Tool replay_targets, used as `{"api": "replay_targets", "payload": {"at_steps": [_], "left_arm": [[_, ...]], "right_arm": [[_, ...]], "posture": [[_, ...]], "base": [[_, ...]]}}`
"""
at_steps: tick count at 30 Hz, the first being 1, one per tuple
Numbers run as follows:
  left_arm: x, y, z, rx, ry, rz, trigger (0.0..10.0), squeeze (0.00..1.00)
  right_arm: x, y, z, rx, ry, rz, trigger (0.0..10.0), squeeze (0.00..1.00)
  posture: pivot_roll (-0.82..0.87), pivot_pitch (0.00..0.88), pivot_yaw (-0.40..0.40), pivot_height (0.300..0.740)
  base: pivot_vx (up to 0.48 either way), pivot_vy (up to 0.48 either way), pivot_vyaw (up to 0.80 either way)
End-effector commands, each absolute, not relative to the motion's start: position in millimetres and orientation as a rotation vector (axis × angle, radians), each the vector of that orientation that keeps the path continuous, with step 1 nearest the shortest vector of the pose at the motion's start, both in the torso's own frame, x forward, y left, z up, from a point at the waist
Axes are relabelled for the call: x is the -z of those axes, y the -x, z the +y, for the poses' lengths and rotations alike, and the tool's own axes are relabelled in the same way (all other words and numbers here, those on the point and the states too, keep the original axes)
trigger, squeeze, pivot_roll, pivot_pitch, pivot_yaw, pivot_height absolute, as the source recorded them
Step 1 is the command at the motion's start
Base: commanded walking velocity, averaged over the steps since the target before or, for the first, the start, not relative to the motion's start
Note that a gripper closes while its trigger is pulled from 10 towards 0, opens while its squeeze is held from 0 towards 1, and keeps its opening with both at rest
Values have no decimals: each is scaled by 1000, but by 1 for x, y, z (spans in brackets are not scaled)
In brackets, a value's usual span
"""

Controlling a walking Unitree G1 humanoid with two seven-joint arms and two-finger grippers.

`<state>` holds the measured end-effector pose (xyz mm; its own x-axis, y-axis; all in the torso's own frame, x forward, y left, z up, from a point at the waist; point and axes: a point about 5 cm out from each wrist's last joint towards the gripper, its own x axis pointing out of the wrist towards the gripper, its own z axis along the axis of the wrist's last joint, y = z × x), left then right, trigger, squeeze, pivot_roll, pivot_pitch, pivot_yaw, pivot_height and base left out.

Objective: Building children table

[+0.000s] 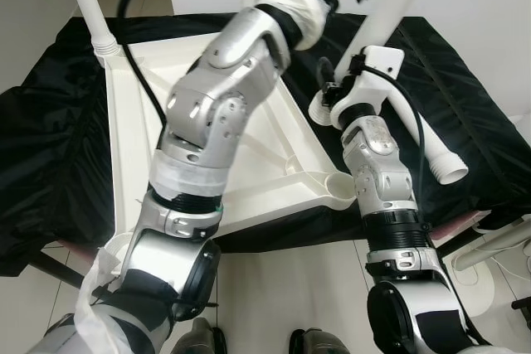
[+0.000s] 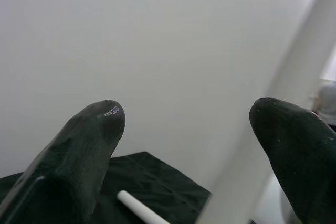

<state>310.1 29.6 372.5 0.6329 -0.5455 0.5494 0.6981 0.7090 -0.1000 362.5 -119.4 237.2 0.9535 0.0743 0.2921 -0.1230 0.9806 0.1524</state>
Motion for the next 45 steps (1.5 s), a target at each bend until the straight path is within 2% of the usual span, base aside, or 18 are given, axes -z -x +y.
{"api": "replay_targets", "payload": {"at_steps": [1,5,10,13,18,19,30,32,38,45], "left_arm": [[-370,-311,36,694,318,-519,10000,0],[-346,-319,54,603,218,-487,10000,0],[-336,-322,60,566,172,-481,10000,0],[-301,-318,77,533,73,-448,10000,0],[-293,-316,79,537,53,-428,10000,0],[-270,-310,82,550,14,-374,10000,0],[-225,-291,82,613,-94,-286,10000,0],[-215,-292,91,599,-107,-256,10000,0],[-234,-307,119,564,-190,-296,10000,0],[-241,-305,127,559,-227,-309,10000,0]], "right_arm": [[-239,-362,-121,-90,-176,-294,10000,0],[-237,-357,-122,-88,-158,-317,10000,0],[-239,-352,-122,-107,-167,-356,10000,0],[-243,-331,-124,-167,-150,-489,10000,0],[-241,-327,-126,-168,-148,-494,10000,0],[-232,-322,-129,-163,-125,-469,10000,0],[-208,-313,-135,-140,-76,-384,10000,0],[-203,-313,-136,-125,-59,-363,10000,0],[-205,-315,-132,-125,-47,-367,10000,0],[-206,-314,-132,-142,-26,-364,10000,0]], "posture": [[-63,67,18,740],[-62,74,18,740],[-62,78,15,740],[-65,83,7,740],[-65,83,7,740],[-70,78,2,740],[-69,66,1,740],[-61,76,6,740],[-34,111,5,740],[-22,127,-10,740]], "base": [[0,0,0],[0,0,0],[0,0,0],[0,0,0],[0,0,0],[0,0,0],[0,0,0],[0,0,0],[0,0,0],[0,0,0]]}}
